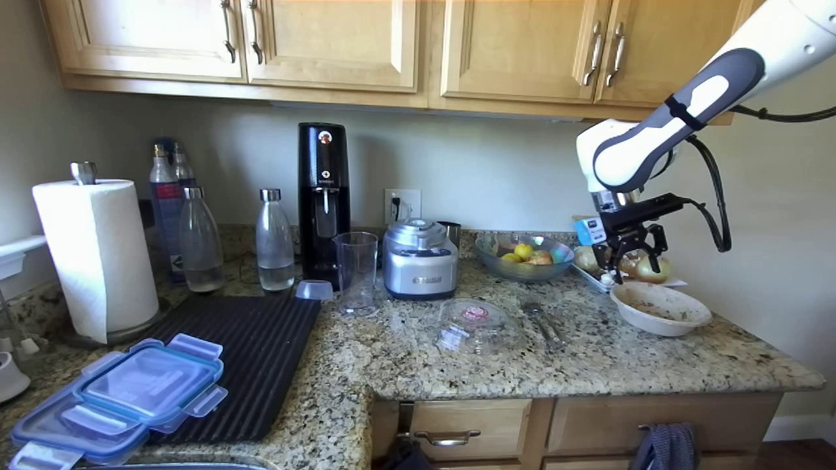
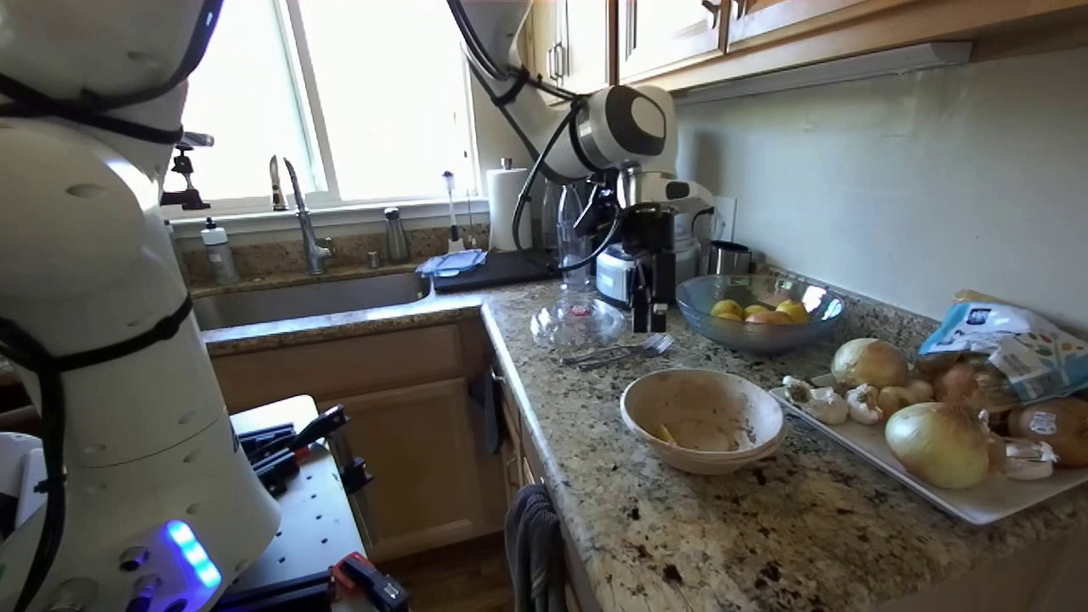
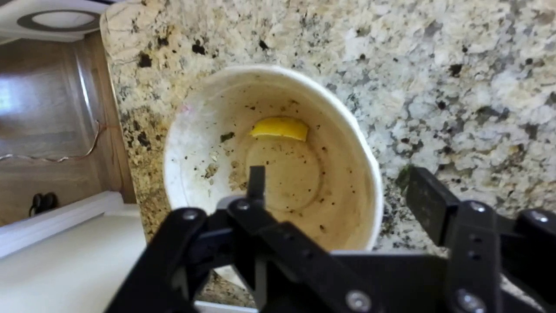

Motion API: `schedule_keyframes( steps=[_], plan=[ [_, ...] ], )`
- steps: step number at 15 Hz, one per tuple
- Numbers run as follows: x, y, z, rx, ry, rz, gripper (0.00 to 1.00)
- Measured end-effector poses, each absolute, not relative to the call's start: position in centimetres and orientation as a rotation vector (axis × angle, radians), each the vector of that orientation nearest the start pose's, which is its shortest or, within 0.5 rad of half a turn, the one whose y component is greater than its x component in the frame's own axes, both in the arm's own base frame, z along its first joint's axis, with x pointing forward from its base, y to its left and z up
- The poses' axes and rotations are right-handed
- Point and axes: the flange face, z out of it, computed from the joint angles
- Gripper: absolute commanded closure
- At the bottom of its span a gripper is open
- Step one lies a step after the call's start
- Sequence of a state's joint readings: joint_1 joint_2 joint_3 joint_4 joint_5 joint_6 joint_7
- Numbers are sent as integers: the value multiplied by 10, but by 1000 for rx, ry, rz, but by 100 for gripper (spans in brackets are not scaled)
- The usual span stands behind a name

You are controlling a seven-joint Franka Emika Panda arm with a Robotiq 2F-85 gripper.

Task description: Take the forks from the bowl and put them on the counter then unstack the bowls

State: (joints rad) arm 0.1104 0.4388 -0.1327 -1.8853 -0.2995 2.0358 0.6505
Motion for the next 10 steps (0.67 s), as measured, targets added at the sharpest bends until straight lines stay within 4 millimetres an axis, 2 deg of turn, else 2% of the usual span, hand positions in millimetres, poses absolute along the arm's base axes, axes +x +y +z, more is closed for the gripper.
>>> schedule_keyframes(
  steps=[3, 7, 10],
  plan=[
    [597, -75, 267, -3261, 1074, 337, 0],
    [589, -133, 265, -3078, 1326, 303, 0],
    [582, -163, 259, -2999, 1419, 217, 0]
  ],
)
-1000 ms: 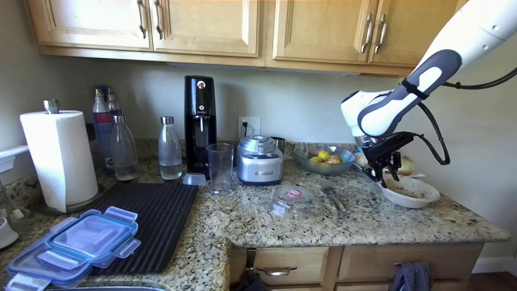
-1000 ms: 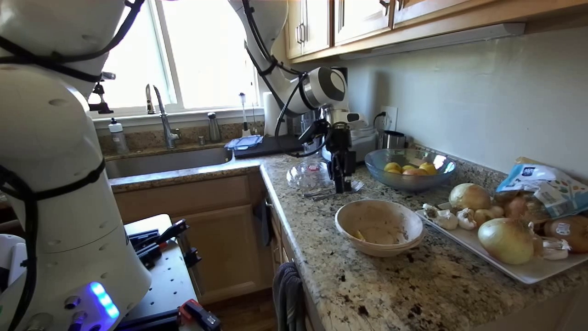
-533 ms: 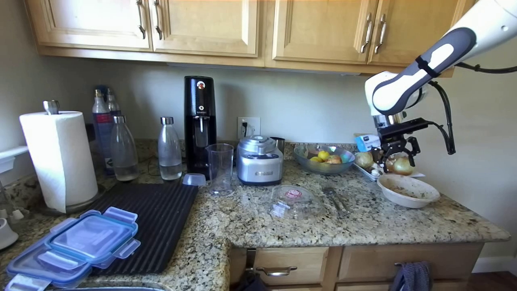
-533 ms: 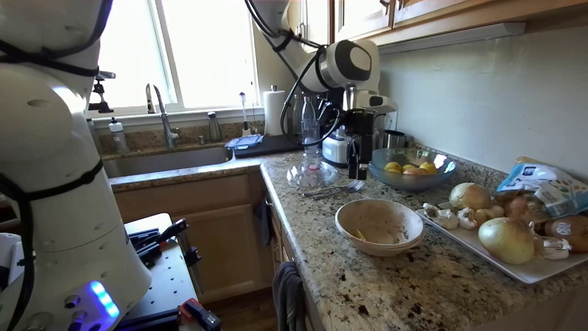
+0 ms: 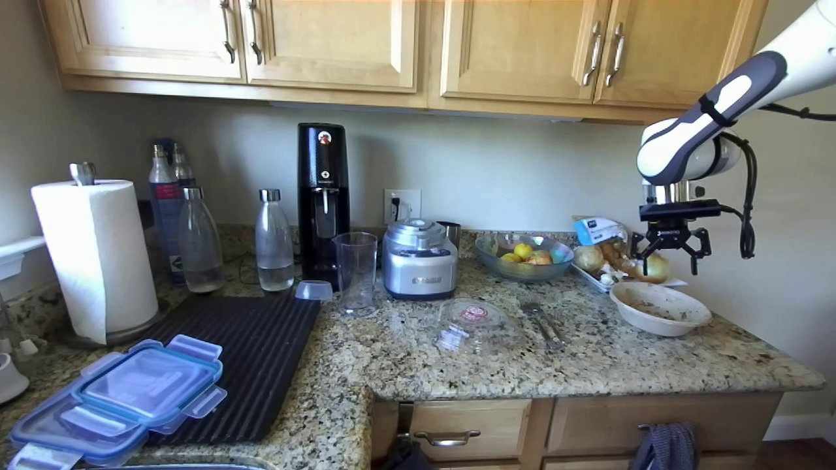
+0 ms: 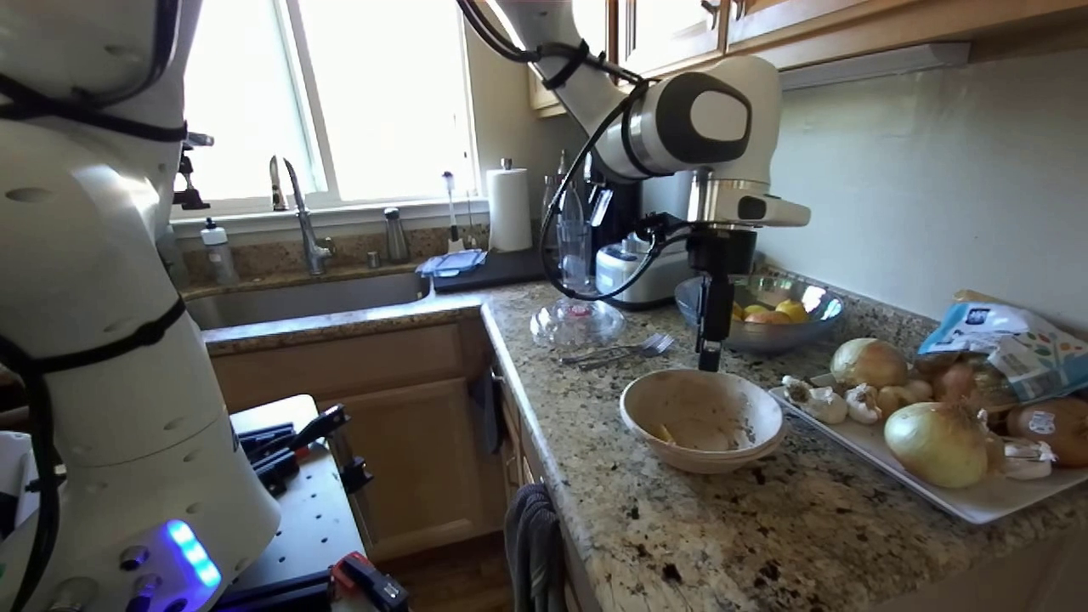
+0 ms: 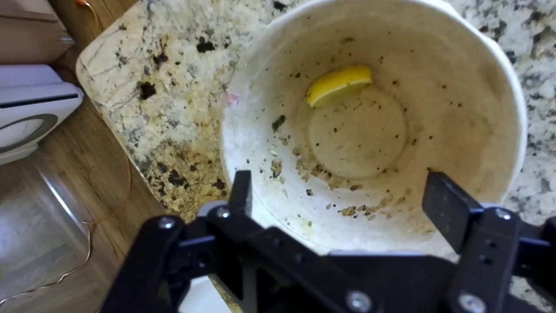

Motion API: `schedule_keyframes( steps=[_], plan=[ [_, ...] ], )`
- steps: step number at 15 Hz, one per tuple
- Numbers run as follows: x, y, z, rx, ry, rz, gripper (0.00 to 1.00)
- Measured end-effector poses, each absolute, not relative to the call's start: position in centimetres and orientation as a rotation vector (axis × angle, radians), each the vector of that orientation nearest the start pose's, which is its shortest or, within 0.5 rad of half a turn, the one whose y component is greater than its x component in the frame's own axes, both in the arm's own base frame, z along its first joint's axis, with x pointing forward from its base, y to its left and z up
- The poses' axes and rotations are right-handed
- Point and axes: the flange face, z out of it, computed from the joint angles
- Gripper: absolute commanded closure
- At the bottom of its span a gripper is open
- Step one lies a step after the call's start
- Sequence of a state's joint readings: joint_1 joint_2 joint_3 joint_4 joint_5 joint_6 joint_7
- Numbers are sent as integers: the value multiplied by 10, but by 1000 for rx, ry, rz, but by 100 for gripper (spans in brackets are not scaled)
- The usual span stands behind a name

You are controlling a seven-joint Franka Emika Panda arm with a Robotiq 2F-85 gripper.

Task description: Take the forks from the bowl and put them on the counter then unstack the bowls

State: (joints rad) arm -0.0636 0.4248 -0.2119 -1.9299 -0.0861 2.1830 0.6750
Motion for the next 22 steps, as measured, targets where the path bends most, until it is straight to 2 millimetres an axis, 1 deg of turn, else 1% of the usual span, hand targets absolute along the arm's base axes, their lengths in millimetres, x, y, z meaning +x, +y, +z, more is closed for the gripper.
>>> schedule_keyframes(
  steps=[1, 6, 8, 10, 14, 16, 17, 18, 20, 22],
  plan=[
    [581, -166, 258, -2991, 1428, 204, 0],
    [582, -165, 257, -2988, 1427, 200, 0],
    [583, -168, 256, -2988, 1432, 200, 0],
    [582, -182, 256, -2982, 1456, 196, 0],
    [571, -233, 253, -2981, 1449, 209, 0],
    [566, -252, 249, -2976, 1400, 225, 6],
    [564, -258, 246, -2977, 1365, 235, 1],
    [563, -264, 243, -2980, 1325, 243, 1],
    [561, -269, 236, -2986, 1229, 260, 8],
    [561, -271, 231, -2987, 1137, 268, 21]
  ],
)
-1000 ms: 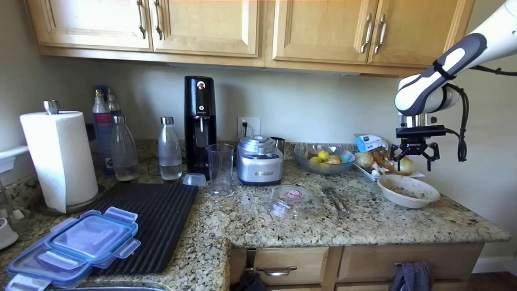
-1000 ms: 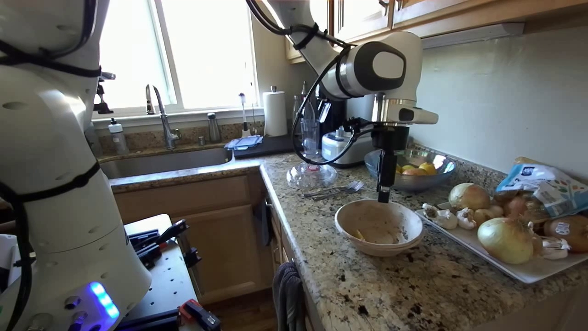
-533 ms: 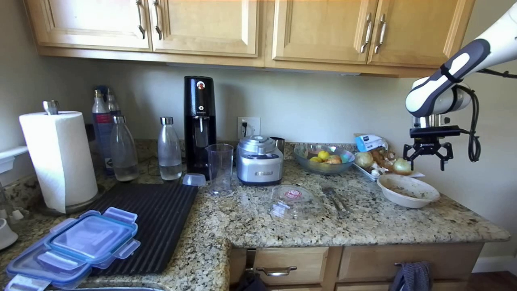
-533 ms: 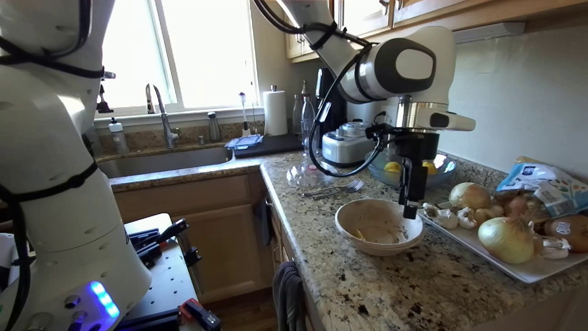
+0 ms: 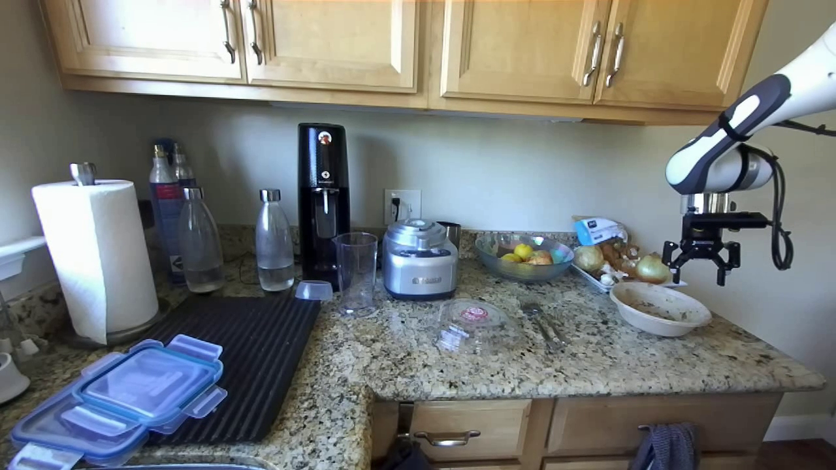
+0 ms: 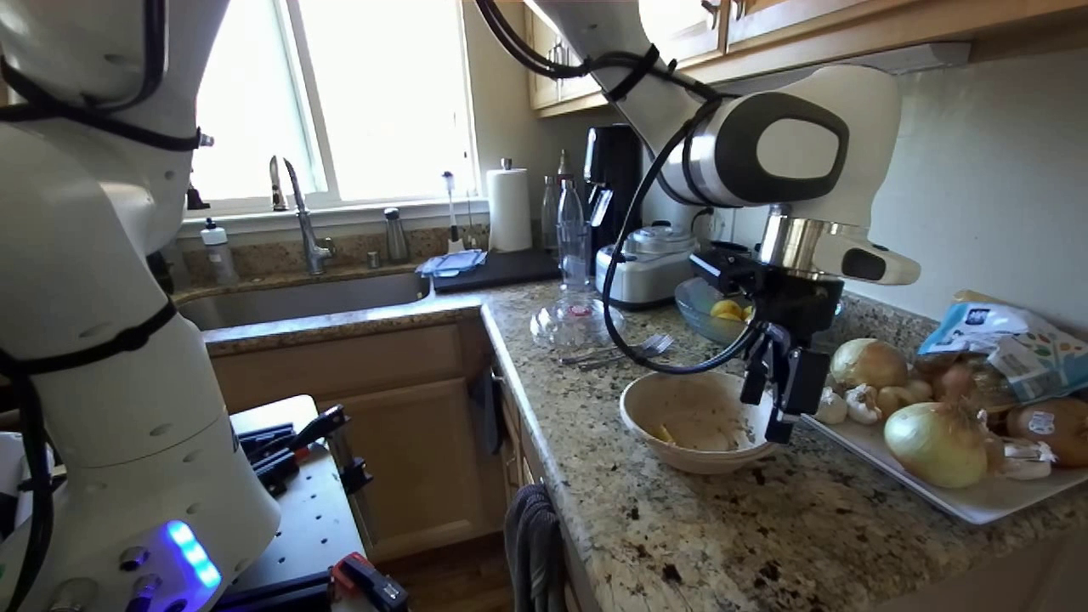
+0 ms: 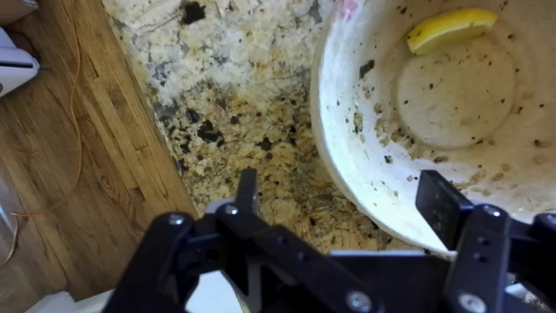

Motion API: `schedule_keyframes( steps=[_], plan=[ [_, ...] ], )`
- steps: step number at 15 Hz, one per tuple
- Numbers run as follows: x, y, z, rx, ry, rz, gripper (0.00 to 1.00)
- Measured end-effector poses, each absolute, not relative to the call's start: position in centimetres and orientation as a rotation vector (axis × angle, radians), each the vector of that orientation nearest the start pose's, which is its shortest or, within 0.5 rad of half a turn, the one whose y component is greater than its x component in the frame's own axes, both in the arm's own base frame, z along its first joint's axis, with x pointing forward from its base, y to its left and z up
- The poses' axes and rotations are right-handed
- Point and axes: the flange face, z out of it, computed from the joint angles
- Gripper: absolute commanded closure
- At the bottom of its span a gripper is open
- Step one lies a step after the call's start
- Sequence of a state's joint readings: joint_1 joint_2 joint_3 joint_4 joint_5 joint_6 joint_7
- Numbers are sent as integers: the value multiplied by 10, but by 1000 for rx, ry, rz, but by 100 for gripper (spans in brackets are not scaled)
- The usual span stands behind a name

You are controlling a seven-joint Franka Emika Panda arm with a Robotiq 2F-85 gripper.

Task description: Take the forks from the bowl and put them on the counter then unstack the bowls

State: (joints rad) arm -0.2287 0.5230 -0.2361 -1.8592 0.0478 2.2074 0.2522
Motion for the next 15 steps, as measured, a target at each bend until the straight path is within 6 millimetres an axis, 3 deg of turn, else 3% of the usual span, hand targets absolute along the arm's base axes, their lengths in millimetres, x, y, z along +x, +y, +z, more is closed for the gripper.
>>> schedule_keyframes(
  steps=[1, 9, 11, 12, 15],
  plan=[
    [560, -272, 229, -2986, 1101, 271, 35],
    [556, -281, 219, -2945, 915, 259, 87],
    [553, -285, 215, -2929, 889, 262, 48],
    [551, -286, 210, -2921, 880, 268, 47],
    [547, -288, 196, -2908, 862, 295, 30]
  ],
)
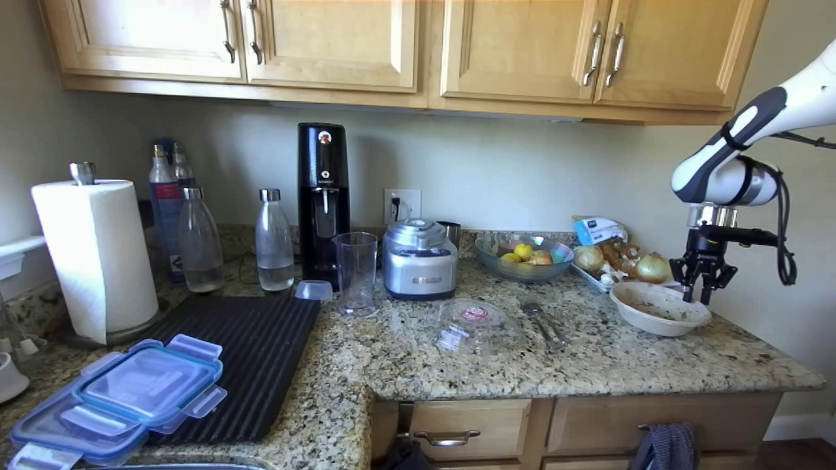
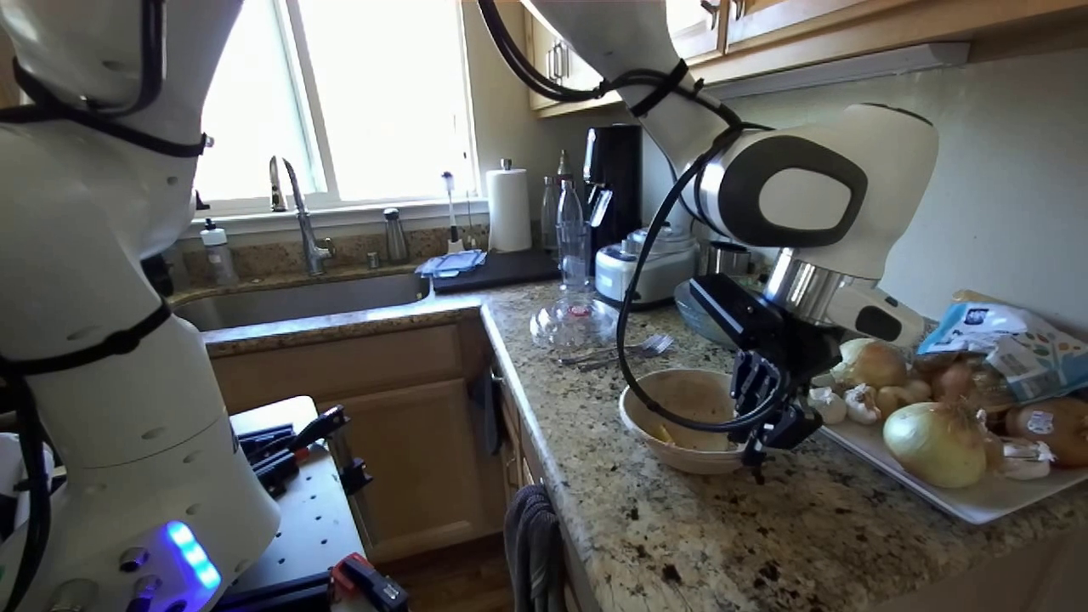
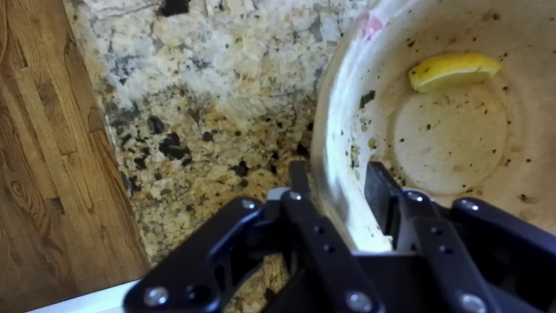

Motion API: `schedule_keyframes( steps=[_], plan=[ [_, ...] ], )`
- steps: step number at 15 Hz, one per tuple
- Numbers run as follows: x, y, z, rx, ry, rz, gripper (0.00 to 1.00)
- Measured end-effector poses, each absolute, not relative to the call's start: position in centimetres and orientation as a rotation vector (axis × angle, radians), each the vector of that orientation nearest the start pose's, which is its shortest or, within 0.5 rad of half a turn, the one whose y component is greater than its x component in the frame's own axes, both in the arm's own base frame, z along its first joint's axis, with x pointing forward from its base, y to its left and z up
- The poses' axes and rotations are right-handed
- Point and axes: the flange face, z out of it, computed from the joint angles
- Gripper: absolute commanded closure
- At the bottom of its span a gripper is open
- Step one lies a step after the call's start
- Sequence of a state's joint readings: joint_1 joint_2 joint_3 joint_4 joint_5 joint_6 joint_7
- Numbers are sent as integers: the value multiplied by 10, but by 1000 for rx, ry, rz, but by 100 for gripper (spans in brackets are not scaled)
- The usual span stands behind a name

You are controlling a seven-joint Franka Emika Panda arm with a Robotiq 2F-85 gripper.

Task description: Take the forks from the bowl and put them on the counter then unstack the bowls

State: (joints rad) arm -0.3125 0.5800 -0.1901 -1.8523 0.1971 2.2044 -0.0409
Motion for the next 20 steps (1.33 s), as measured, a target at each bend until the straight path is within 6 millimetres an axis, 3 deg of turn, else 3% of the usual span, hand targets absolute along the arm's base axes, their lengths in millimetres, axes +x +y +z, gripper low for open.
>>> schedule_keyframes(
  steps=[2, 3, 4, 6, 10, 20],
  plan=[
    [545, -288, 190, -2906, 857, 309, 17],
    [545, -288, 189, -2906, 854, 312, 42],
    [545, -288, 189, -2907, 849, 311, 58],
    [546, -288, 189, -2910, 835, 308, 63],
    [548, -287, 190, -2911, 821, 300, 91],
    [551, -286, 196, -2914, 802, 280, 92]
  ],
)
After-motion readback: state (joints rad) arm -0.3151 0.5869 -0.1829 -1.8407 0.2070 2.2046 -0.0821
